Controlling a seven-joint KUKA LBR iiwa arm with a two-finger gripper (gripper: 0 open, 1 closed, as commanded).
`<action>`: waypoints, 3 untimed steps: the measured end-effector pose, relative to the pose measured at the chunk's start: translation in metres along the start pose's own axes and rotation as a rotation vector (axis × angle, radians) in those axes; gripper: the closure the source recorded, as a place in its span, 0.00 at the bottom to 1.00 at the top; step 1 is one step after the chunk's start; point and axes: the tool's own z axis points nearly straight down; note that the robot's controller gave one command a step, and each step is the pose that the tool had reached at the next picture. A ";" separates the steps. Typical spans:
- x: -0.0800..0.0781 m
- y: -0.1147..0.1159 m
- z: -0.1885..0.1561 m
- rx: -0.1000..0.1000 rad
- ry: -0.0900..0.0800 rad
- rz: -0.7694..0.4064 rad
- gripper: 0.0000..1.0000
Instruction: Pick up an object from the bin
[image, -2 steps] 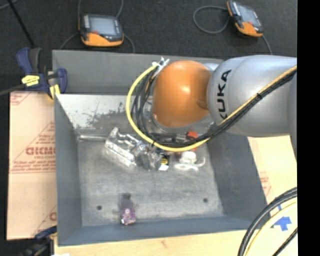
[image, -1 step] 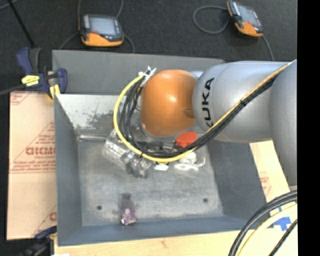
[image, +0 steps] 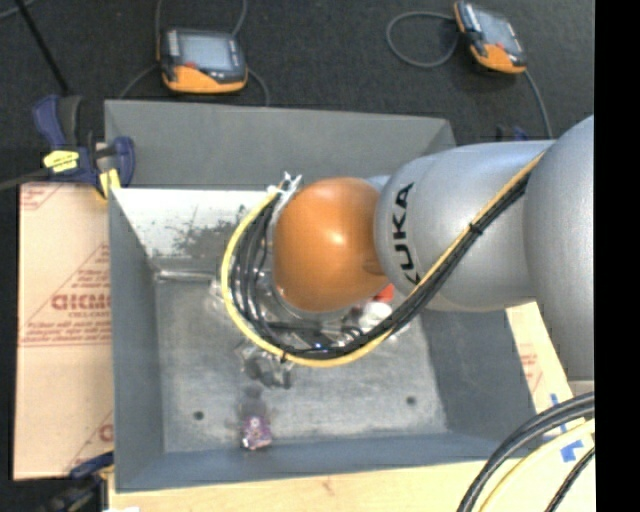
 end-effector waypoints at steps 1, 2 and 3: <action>-0.001 -0.002 -0.001 0.002 -0.003 0.005 0.00; 0.046 0.038 0.052 0.004 -0.004 -0.207 0.00; 0.046 0.038 0.052 0.003 -0.003 -0.206 1.00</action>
Offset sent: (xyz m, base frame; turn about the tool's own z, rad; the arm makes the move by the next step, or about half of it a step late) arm 0.0000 0.0000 0.0000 0.0000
